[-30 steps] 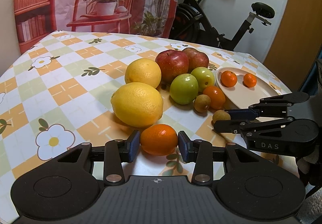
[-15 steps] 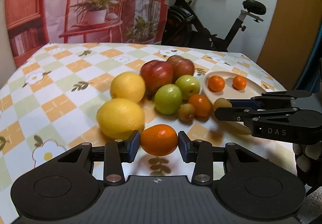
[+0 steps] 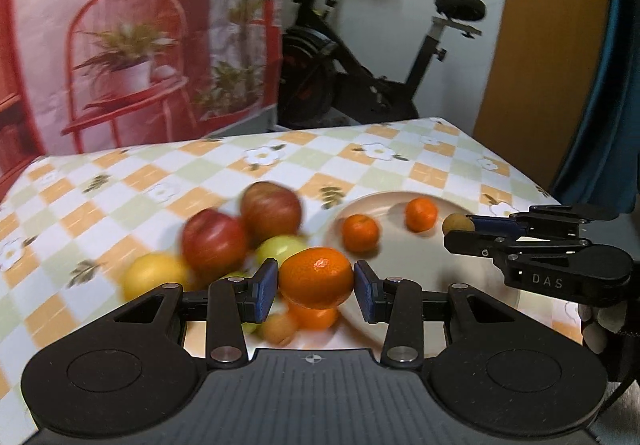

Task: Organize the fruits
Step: 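Carry the held tangerine and kiwi over the beige plate with both tools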

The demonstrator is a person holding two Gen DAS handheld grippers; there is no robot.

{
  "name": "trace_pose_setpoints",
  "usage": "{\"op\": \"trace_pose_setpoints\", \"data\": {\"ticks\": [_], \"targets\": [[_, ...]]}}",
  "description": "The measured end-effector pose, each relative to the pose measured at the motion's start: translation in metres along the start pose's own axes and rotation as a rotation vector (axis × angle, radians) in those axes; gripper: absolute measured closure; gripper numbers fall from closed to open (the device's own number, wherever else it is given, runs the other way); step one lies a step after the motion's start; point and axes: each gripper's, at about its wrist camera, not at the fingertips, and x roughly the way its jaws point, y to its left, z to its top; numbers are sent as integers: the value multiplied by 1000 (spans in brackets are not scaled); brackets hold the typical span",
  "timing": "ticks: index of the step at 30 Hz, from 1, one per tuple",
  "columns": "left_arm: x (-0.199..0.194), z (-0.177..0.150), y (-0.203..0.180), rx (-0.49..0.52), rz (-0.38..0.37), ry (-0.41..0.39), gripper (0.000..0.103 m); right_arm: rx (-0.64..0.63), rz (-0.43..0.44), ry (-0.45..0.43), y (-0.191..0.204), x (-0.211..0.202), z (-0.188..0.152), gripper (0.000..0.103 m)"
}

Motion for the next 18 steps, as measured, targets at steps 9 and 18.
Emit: {"op": "trace_pose_setpoints", "data": {"ticks": [9,18], "targets": [[61,8,-31,88,31,72,60,2,-63,34,-46,14,-9,81],[79,13,-39,195,72,97,59,-24,-53,61,-49,39,-10,81]]}}
